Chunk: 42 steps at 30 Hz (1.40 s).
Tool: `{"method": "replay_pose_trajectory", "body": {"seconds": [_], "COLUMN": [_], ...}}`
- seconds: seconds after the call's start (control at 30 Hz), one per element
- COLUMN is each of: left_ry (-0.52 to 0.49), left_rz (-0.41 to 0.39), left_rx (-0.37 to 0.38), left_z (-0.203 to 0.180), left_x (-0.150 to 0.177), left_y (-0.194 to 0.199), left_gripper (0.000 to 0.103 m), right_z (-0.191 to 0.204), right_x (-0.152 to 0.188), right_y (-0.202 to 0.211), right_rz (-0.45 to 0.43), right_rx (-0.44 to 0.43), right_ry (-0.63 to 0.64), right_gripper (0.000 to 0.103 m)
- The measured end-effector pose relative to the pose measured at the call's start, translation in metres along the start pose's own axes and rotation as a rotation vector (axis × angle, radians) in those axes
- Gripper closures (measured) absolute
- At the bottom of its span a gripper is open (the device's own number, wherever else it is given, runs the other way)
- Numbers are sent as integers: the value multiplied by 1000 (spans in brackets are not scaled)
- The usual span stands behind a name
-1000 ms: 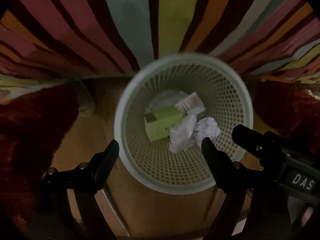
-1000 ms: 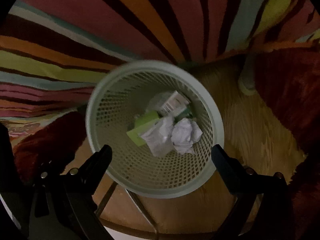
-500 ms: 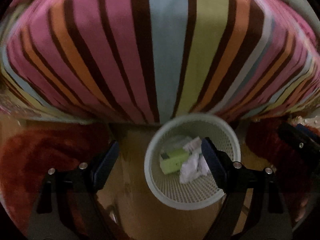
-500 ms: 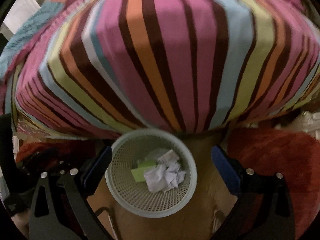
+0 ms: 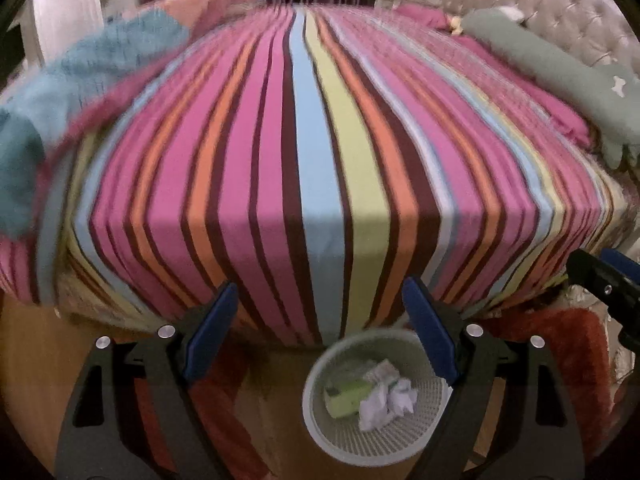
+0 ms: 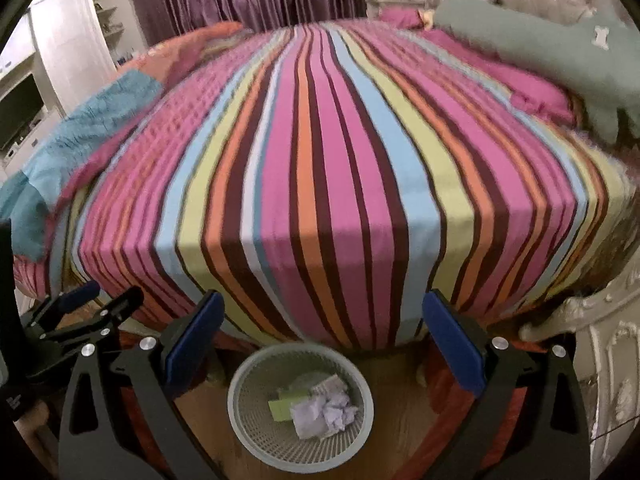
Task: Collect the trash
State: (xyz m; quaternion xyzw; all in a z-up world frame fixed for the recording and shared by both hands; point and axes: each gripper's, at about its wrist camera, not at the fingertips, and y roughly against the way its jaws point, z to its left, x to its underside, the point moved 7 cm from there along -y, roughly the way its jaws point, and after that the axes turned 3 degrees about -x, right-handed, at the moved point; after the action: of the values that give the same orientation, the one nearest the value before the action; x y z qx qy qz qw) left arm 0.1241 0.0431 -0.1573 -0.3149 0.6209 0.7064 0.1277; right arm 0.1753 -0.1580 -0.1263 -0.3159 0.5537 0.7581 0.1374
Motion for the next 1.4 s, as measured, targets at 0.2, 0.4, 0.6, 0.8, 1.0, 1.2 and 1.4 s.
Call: {"method": "replay_pose_trajectory", "body": {"seconds": [0.2, 0.4, 0.6, 0.8, 1.0, 1.2, 1.4], "left_ry": [-1, 9, 4, -3, 3, 8, 19], "left_rz": [-115, -174, -202, -226, -237, -237, -229], "left_rx": [20, 33, 57, 57, 42, 28, 32], "left_z": [-6, -12, -17, -19, -16, -12, -9], "left_x": [-39, -63, -77, -85, -89, -89, -89], "left_y": [46, 78, 98, 106, 109, 110, 108], "left_gripper": [21, 21, 21, 21, 21, 21, 21], "right_z": [12, 20, 19, 18, 21, 23, 24], "right_x": [-21, -39, -49, -55, -59, -60, -60], "right_y": [25, 46, 54, 56, 56, 58, 58], "right_rz": [-68, -124, -142, -143, -140, -143, -139], "right_rx": [-14, -3, -1, 2, 0, 2, 7], "right_ry": [21, 56, 45, 29, 31, 35, 38], "right_gripper": [8, 8, 8, 8, 8, 8, 8]}}
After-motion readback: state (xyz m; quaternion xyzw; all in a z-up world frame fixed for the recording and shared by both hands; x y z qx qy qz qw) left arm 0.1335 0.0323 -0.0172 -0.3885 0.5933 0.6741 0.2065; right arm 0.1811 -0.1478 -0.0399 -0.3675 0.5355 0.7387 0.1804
